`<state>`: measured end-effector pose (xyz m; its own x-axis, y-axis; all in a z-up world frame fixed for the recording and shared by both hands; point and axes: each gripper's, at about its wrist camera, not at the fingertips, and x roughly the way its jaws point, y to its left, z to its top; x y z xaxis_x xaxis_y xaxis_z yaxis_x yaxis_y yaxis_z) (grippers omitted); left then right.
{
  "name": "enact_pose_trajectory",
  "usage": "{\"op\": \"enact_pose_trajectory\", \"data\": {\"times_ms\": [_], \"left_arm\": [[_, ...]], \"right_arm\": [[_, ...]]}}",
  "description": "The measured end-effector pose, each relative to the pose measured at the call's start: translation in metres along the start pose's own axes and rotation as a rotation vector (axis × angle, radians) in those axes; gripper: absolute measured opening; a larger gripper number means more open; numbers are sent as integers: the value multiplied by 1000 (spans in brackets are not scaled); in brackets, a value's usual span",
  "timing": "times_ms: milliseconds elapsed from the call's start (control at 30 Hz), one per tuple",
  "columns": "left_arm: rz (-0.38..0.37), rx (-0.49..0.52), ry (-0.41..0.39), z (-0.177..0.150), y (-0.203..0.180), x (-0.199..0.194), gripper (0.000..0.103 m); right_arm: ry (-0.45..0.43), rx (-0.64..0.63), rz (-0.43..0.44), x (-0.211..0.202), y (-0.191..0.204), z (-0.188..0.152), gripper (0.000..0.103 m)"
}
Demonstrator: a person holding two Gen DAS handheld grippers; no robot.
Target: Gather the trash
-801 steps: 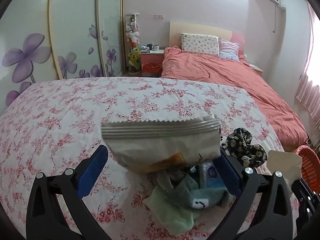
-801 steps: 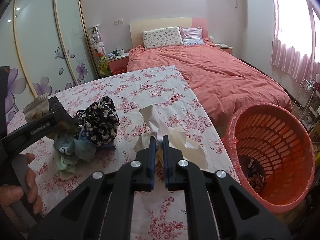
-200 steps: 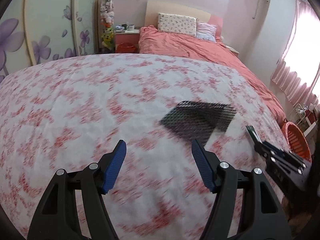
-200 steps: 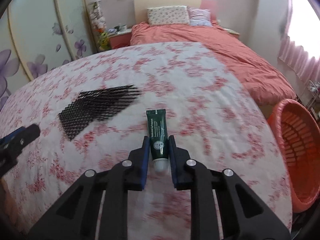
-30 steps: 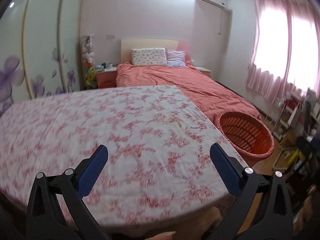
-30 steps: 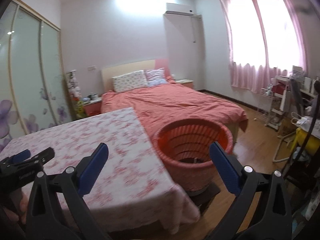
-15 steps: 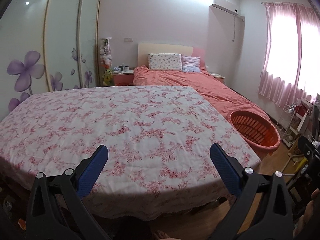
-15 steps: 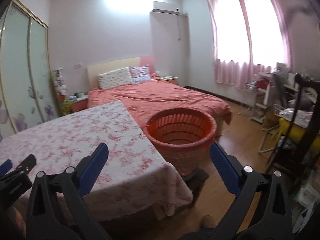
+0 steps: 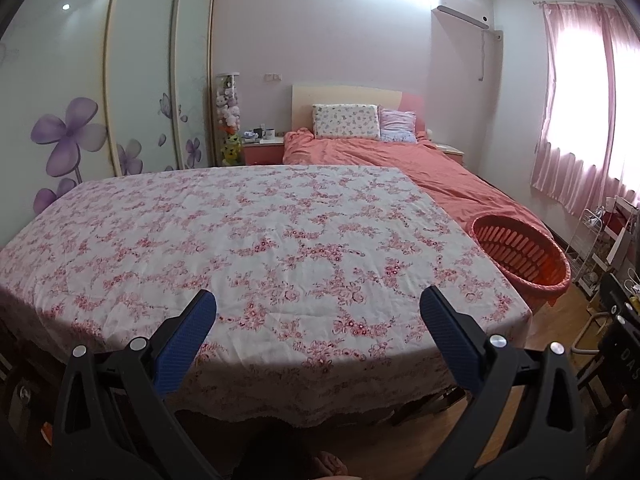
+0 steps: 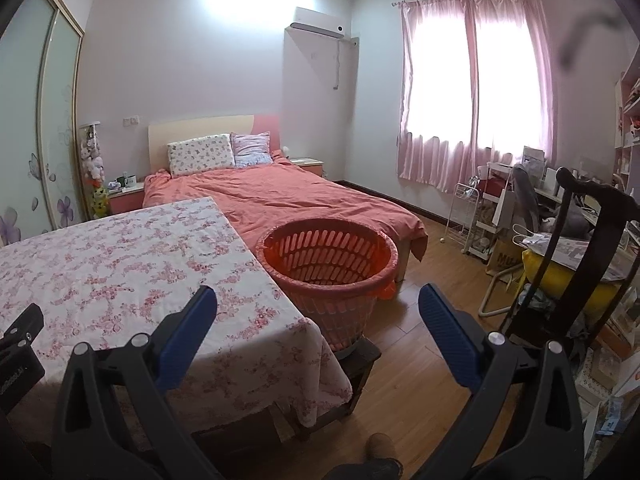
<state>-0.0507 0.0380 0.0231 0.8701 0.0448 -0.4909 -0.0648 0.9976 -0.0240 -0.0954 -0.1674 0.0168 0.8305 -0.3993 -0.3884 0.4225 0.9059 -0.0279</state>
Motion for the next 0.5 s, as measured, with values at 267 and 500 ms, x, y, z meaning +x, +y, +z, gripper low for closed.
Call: {"op": "enact_pose_trajectory", "data": {"times_ms": [267, 500], "left_arm": [[13, 0, 9, -4, 2, 0, 100], [29, 3, 22, -9, 2, 3, 100]], "right_arm": [[11, -9, -13, 3, 3, -4, 98], [24, -31, -40, 7, 8, -10, 98]]}}
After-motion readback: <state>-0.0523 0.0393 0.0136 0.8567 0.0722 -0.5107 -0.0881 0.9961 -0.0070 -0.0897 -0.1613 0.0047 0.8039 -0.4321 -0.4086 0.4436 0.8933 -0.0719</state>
